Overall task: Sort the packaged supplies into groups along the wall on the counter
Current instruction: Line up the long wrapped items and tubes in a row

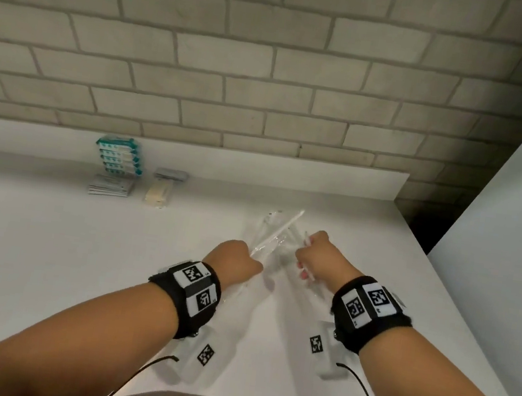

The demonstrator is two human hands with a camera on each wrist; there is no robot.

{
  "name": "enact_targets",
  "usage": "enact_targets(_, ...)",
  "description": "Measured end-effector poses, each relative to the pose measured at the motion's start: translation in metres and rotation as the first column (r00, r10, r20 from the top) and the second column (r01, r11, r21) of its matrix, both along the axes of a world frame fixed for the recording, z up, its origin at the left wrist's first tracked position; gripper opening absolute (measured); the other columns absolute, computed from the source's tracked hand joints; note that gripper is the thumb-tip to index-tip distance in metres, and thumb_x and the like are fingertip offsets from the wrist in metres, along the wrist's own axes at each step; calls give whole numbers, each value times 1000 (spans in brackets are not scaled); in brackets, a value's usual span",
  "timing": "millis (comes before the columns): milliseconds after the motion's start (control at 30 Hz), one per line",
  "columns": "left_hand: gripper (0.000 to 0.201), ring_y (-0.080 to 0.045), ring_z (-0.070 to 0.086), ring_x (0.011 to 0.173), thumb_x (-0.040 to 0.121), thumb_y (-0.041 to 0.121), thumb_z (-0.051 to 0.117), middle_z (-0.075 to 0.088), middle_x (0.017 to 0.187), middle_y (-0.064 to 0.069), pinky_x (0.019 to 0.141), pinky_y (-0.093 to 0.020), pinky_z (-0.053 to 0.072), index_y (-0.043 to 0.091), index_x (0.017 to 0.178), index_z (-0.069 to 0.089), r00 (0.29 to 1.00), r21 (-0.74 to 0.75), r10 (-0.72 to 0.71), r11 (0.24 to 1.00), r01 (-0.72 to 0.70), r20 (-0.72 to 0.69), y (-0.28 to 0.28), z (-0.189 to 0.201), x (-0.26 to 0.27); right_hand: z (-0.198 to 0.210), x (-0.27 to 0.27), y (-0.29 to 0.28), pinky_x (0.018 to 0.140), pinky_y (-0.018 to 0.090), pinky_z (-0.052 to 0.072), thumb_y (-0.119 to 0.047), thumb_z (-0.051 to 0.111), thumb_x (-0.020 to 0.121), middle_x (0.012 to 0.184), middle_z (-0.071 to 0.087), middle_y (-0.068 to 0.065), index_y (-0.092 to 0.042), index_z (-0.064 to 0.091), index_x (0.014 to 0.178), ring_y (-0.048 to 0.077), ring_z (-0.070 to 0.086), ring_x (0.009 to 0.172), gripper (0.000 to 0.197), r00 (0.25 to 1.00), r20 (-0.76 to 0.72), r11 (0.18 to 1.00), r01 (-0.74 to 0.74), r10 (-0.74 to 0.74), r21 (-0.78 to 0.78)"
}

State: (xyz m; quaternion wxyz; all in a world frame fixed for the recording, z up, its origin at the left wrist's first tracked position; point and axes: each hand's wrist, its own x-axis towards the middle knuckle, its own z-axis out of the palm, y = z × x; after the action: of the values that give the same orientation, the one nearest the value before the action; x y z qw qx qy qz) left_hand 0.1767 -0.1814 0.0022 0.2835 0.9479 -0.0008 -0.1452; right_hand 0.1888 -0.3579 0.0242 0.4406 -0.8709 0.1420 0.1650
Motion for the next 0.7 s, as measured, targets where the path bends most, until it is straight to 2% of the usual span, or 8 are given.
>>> enact_targets(100, 18, -17, 51, 63, 81, 25, 58, 52, 70, -1, 52, -26, 37, 11, 71, 51, 983, -85, 184, 979, -184, -14, 50, 4, 15, -4, 8, 46, 45, 28, 47, -6, 46, 89, 98, 59, 15, -20, 27, 133, 25, 61, 65, 50, 996, -37, 985, -68, 75, 156)
enact_targets(200, 19, -16, 48, 62, 79, 24, 59, 49, 70, -1, 52, -25, 34, 10, 70, 49, 949, -69, 313, 946, -315, -38, 91, -4, 20, -22, 12, 96, 44, 25, 46, -2, 44, 88, 104, 56, 17, -21, 31, 130, 24, 58, 67, 48, 975, -141, 968, -143, 174, 207)
enact_targets(300, 17, -18, 52, 69, 80, 24, 58, 52, 74, -2, 53, -24, 36, 9, 76, 53, 938, -19, 336, 941, -339, -89, 112, -15, 21, -42, 29, 123, 39, 20, 41, 0, 37, 89, 105, 56, 16, -16, 36, 121, 25, 55, 69, 36, 962, -183, 978, -192, 203, 77)
enact_targets(400, 16, -17, 54, 68, 81, 25, 57, 54, 73, 0, 54, -22, 38, 10, 78, 55, 937, -35, 329, 941, -335, -118, 115, -21, 30, -50, 59, 113, 47, 29, 46, 0, 39, 91, 101, 60, 17, -4, 37, 128, 26, 61, 70, 37, 976, -114, 973, -199, 186, -120)
enact_targets(533, 27, -17, 54, 64, 83, 36, 59, 54, 71, 1, 54, -24, 41, 9, 84, 56, 950, -136, 282, 944, -300, -135, 98, -19, 53, -37, 95, 82, 45, 24, 41, -4, 45, 88, 81, 58, 10, 1, 44, 123, 22, 59, 66, 35, 989, -121, 959, -113, 84, -258)
enact_targets(567, 33, -18, 53, 59, 83, 42, 59, 54, 68, 0, 55, -25, 41, 10, 80, 54, 949, -171, 273, 939, -298, -158, 95, -18, 60, -36, 102, 74, 50, 24, 45, -8, 49, 86, 85, 58, 10, 0, 44, 125, 23, 60, 72, 41, 992, -115, 957, -87, 57, -278)
enact_targets(633, 45, -19, 53, 55, 85, 51, 55, 53, 63, -1, 58, -25, 42, 9, 71, 52, 953, -147, 248, 950, -274, -172, 94, -17, 71, -29, 112, 64, 77, 34, 53, -20, 58, 82, 113, 55, 15, -7, 37, 137, 32, 58, 102, 60, 995, -95, 952, -46, 17, -304)
enact_targets(700, 47, -22, 63, 75, 90, 52, 50, 59, 75, -2, 67, -25, 44, 5, 85, 58, 968, -34, 216, 975, -222, -126, 102, -18, 79, -24, 114, 61, 98, 42, 44, -31, 60, 83, 135, 42, 16, -16, 32, 144, 36, 43, 123, 69, 999, -23, 892, -54, 49, -450)
